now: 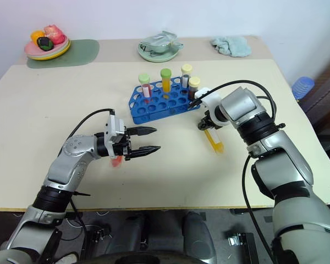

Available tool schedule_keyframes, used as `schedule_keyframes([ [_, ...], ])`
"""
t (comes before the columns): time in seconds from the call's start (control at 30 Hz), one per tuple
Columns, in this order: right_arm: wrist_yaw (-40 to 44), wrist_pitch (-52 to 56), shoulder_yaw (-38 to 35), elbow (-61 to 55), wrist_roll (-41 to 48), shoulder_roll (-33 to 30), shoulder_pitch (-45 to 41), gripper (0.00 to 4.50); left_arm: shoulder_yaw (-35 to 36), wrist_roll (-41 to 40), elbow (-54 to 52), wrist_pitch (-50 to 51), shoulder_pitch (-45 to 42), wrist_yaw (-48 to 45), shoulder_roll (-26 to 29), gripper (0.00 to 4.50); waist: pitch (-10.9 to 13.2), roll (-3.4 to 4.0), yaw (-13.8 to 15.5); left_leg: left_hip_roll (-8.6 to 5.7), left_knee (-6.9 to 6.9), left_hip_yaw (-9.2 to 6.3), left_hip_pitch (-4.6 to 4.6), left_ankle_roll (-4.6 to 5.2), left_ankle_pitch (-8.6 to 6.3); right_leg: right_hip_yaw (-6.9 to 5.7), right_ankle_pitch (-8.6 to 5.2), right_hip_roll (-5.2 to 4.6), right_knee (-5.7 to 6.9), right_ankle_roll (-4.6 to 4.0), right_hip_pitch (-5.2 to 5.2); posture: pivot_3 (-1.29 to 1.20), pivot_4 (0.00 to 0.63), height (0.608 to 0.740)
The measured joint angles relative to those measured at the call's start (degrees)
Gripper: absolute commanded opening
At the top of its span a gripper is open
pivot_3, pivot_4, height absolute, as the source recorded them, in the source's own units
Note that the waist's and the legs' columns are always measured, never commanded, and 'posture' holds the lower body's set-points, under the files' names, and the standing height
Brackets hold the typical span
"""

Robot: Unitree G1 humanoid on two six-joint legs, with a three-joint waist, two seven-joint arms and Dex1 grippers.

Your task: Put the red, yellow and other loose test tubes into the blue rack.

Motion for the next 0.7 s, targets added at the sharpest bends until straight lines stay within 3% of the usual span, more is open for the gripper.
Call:
schedule_keyframes([
  [0.7,-0.06,7.1,-1.35,-10.31,0.61,-3.17,4.2,2.37,-1.71,0.5,4.05,-0.31,-2.43,-2.84,-1.25,2.91,0.0,0.0,0.32,-0.02,-0.01,-0.01,-0.02,0.0,0.0,-0.02,0.0,-0.03,-0.03,0.0,0.0,0.0,0.15,0.74],
])
